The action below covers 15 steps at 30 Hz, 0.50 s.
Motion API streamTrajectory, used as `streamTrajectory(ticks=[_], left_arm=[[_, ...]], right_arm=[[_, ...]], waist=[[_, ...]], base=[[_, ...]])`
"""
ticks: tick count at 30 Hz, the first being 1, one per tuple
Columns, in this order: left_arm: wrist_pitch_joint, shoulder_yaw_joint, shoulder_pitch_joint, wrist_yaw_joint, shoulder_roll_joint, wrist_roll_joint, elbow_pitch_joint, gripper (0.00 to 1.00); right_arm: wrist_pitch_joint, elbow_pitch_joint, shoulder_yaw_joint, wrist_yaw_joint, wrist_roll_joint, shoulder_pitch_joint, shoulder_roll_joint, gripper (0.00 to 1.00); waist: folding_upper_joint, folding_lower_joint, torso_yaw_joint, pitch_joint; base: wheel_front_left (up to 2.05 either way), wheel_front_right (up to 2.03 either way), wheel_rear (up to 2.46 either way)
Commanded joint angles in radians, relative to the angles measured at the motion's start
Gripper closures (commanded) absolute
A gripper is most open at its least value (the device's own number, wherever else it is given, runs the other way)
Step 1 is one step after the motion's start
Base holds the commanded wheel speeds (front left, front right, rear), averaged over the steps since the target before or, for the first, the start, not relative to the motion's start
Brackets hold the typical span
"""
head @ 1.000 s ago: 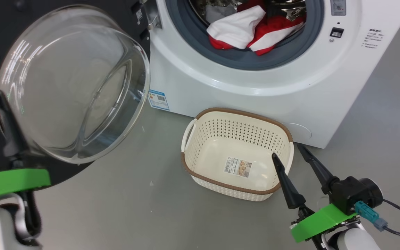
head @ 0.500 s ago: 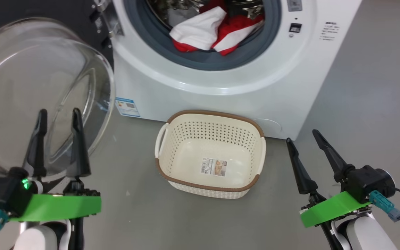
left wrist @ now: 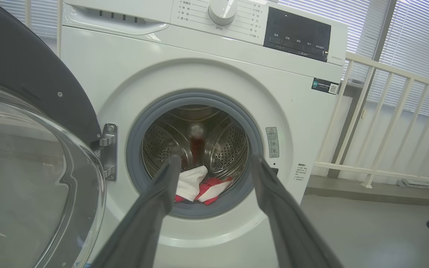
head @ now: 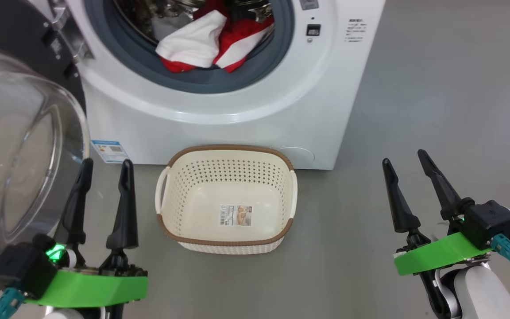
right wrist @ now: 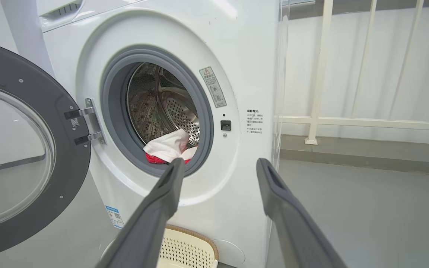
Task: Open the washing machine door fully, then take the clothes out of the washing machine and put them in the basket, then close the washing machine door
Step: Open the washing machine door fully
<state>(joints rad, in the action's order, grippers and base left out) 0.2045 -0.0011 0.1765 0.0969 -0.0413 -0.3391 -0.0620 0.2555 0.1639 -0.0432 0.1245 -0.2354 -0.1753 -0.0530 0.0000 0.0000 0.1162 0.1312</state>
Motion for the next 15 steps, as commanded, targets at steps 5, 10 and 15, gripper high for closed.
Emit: streamTrajectory(ticks=[5, 10, 15], left_arm=[[0.023, 0.043, -0.032, -0.007, -0.016, -0.022, -0.035, 0.00], [0.018, 0.035, -0.064, -0.025, -0.035, 0.017, -0.013, 0.00], [0.007, 0.035, -0.095, -0.033, -0.045, 0.021, 0.004, 0.00]], right_arm=[[0.006, -0.041, 0.006, 0.006, -0.008, -0.019, 0.003, 0.00], [0.006, -0.045, 0.016, 0.006, -0.003, -0.010, 0.003, 0.00], [0.006, -0.047, 0.025, 0.006, 0.012, 0.006, 0.003, 0.00]], waist=[[0.0000, 0.0000, -0.062, -0.005], [0.0000, 0.0000, -0.094, -0.008], [0.0000, 0.0000, -0.121, -0.025]], base=[[0.00, 0.00, 0.00], [0.00, 0.00, 0.00], [0.00, 0.00, 0.00]])
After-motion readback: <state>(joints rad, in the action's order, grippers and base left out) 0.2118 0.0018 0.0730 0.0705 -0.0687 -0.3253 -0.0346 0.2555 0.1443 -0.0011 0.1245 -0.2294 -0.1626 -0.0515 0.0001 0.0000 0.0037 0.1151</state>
